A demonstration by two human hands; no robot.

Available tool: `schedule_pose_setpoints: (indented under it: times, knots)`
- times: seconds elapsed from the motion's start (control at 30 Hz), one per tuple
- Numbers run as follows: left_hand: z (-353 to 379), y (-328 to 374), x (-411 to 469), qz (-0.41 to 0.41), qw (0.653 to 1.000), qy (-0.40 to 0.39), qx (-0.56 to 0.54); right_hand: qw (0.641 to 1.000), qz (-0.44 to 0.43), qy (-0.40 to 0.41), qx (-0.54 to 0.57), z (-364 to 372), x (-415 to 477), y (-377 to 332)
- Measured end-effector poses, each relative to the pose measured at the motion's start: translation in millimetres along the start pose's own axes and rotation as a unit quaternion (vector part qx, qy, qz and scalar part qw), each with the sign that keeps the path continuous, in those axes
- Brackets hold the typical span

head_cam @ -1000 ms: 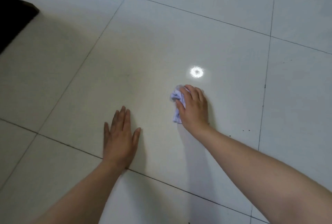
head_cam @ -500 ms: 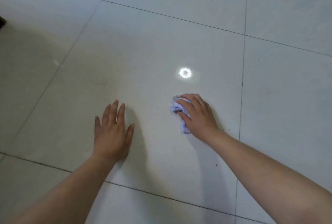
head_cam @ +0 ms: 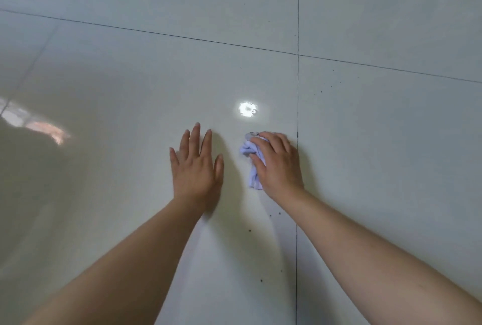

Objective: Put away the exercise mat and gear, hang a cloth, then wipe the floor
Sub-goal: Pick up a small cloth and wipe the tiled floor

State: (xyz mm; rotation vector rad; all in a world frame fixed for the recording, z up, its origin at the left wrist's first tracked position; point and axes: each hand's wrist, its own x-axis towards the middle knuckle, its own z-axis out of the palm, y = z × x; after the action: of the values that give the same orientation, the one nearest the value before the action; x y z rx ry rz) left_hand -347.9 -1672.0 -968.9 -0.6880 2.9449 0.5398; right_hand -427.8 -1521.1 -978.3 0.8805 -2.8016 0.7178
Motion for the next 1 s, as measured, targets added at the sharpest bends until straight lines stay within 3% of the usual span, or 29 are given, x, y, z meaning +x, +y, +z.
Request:
schedule_pose_setpoints:
  times: [0.23, 0.43, 0.6, 0.9, 1.0]
  knots:
    - [16.3, 6.0, 27.1, -0.029, 0.999, 0.013, 0.031, 0.997, 0.081, 0.011, 0.015, 25.9, 83.2, 7.7]
    - [11.8, 8.5, 28.2, -0.032, 0.999, 0.018, 0.033, 0.992, -0.113, -0.053, 0.026, 15.0, 66.8, 22.0]
    - [10.3, 10.7, 29.0, -0.041, 0.999, -0.002, 0.034, 0.999, -0.006, -0.044, -0.003, 5.1, 77.7, 49.3]
    - [4.0, 14.4, 34.0, -0.060, 0.995, -0.059, 0.059, 0.997, 0.005, -0.083, 0.001, 0.3, 81.8, 44.6]
    - [-10.5, 14.4, 45.2, -0.028, 0.995, -0.057, 0.080, 0.995, 0.021, -0.094, -0.005, 0.2, 82.6, 44.4]
